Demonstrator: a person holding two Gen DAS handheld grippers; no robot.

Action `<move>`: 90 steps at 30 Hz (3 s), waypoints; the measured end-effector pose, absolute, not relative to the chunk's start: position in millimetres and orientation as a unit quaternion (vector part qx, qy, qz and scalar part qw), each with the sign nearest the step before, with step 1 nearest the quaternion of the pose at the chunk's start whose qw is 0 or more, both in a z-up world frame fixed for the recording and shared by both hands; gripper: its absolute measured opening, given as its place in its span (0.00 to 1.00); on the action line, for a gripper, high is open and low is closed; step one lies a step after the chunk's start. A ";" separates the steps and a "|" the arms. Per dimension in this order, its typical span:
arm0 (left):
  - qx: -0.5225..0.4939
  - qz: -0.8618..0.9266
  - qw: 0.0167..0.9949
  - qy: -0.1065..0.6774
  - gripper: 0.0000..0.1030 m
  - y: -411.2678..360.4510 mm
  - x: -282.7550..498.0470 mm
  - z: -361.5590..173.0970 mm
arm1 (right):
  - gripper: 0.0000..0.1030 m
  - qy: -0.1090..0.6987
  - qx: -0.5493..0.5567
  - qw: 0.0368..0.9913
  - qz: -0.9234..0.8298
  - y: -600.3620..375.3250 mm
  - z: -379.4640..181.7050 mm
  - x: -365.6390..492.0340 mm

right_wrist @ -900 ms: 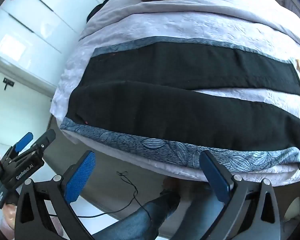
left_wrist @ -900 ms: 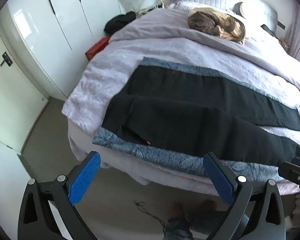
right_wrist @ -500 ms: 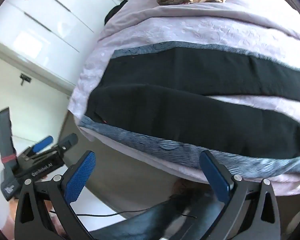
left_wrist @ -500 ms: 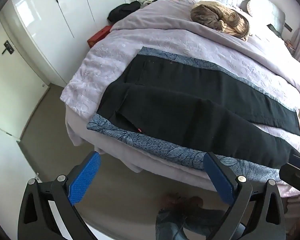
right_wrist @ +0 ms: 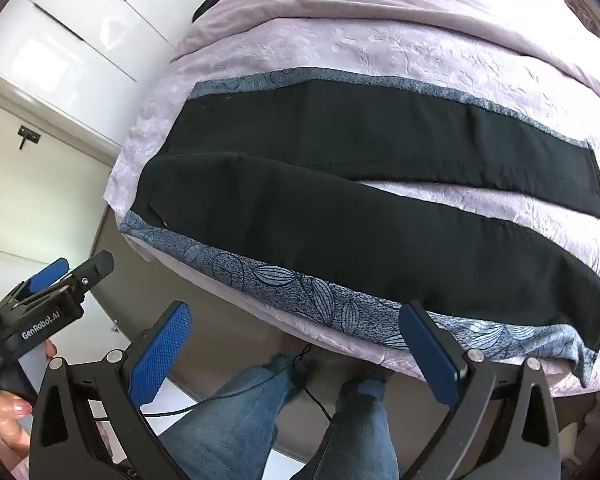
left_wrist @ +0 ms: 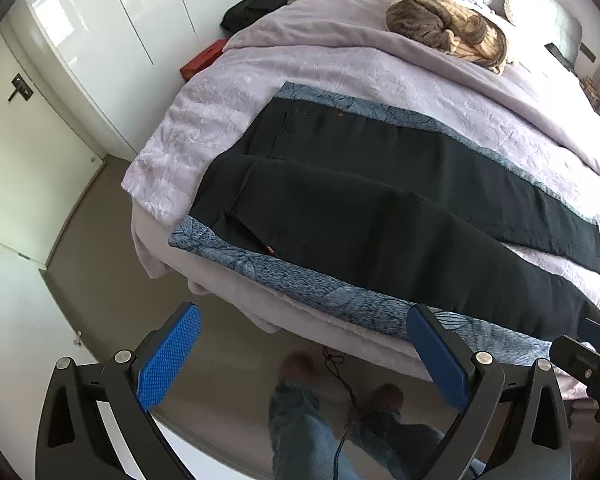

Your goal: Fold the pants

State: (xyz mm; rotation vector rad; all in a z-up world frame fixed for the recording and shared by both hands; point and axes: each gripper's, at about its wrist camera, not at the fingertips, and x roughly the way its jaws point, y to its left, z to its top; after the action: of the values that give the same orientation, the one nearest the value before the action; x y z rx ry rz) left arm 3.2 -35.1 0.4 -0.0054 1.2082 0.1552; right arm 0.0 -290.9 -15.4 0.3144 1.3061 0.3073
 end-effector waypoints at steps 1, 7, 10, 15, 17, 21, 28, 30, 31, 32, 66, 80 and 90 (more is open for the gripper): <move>0.002 0.071 0.819 0.570 1.00 -31.3 6.8 -1.5 | 1.00 0.604 0.146 0.771 0.138 -287.8 -16.8 0.8; 0.032 0.039 0.814 0.579 1.00 3.3 30.2 -9.5 | 1.00 0.604 0.170 0.772 0.101 -260.3 -27.0 15.3; 0.047 0.020 0.812 0.581 1.00 28.8 44.0 -15.1 | 1.00 0.606 0.193 0.767 0.082 -235.0 -32.9 21.9; 0.074 -0.004 0.811 0.580 1.00 59.4 68.5 -27.4 | 1.00 0.608 0.206 0.765 0.045 -203.4 -38.7 28.0; 0.083 -0.011 0.805 0.587 1.00 66.7 77.6 -33.0 | 1.00 0.605 0.212 0.767 0.026 -196.9 -39.6 27.3; 0.090 -0.029 0.801 0.591 1.00 72.8 87.3 -41.2 | 1.00 0.608 0.229 0.760 -0.003 -193.6 -42.6 21.8; 0.091 -0.045 0.794 0.599 1.00 73.4 91.3 -54.0 | 1.00 0.609 0.235 0.757 -0.017 -190.9 -44.3 12.8; 0.090 -0.047 0.794 0.600 1.00 74.0 91.9 -56.8 | 1.00 0.610 0.238 0.755 -0.021 -190.5 -45.6 11.8; 0.091 -0.047 0.793 0.600 1.00 74.0 92.6 -59.0 | 1.00 0.610 0.240 0.755 -0.021 -190.2 -46.4 11.3; 0.092 -0.046 0.793 0.600 1.00 74.3 93.0 -61.1 | 1.00 0.609 0.242 0.755 -0.022 -190.7 -47.5 10.9; -0.107 -0.090 0.742 0.656 0.79 124.8 76.5 -153.4 | 0.65 0.579 0.489 0.638 0.136 -167.4 -173.1 19.3; -0.222 -0.098 0.719 0.651 0.79 138.1 78.4 -144.4 | 0.55 0.514 0.545 0.639 0.176 -156.4 -156.3 48.8; -0.270 -0.112 0.693 0.659 0.79 125.8 60.2 -132.4 | 0.55 0.471 0.589 0.625 0.199 -155.3 -142.0 57.9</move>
State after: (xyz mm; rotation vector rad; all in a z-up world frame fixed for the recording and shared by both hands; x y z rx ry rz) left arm 60.2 125.8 -132.4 -0.6031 1.4714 -0.2509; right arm 57.9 -155.3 -142.0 1.3516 1.0817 0.4573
